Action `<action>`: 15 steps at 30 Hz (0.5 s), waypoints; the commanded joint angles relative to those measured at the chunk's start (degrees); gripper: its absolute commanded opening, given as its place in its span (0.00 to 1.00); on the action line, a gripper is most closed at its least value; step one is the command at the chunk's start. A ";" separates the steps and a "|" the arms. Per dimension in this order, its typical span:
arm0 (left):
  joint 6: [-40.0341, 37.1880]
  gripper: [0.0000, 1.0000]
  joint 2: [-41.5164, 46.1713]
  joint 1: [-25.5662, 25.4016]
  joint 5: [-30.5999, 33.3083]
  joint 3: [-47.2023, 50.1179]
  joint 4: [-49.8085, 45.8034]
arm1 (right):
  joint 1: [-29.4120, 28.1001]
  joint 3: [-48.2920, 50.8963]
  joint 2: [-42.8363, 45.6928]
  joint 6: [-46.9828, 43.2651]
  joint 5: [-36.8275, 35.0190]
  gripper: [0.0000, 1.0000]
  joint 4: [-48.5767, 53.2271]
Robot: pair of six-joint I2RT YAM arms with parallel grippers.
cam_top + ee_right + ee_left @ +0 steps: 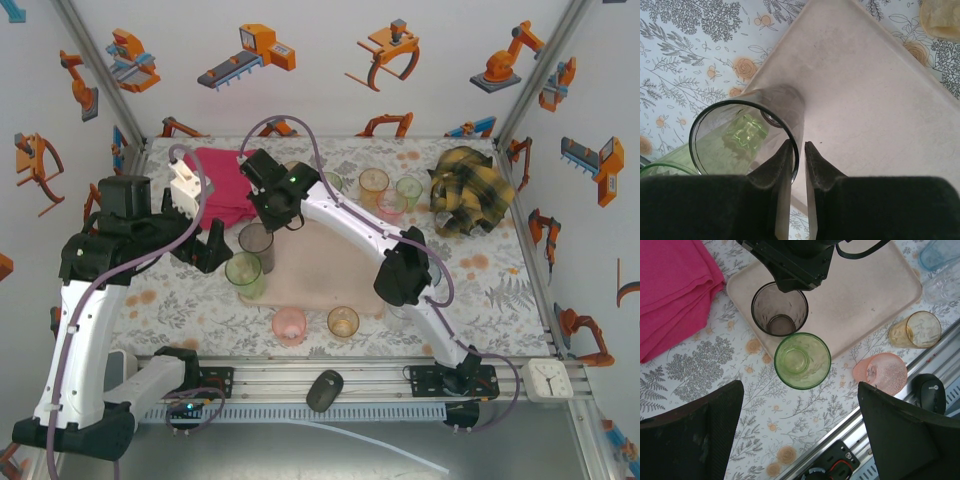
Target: Place the glasses into the tray
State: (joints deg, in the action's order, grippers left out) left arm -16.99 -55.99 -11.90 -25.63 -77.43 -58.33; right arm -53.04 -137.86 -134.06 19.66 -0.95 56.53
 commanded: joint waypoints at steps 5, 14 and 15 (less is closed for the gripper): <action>1.42 0.87 -0.04 0.58 -1.79 -1.52 -0.31 | -0.35 -1.57 -0.61 -0.80 -3.03 0.13 -0.35; 1.49 0.87 -0.13 0.87 -2.23 -1.67 -0.31 | -0.38 -1.53 -0.41 -1.12 -3.36 0.16 -1.34; 1.52 0.87 -0.17 0.83 -2.23 -1.72 -0.35 | -0.40 -1.44 -0.49 -1.00 -3.20 0.18 -1.17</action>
State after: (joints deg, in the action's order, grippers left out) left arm -16.64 -56.05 -11.51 -26.46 -77.58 -58.33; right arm -53.08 -137.86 -134.06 19.49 -3.31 56.01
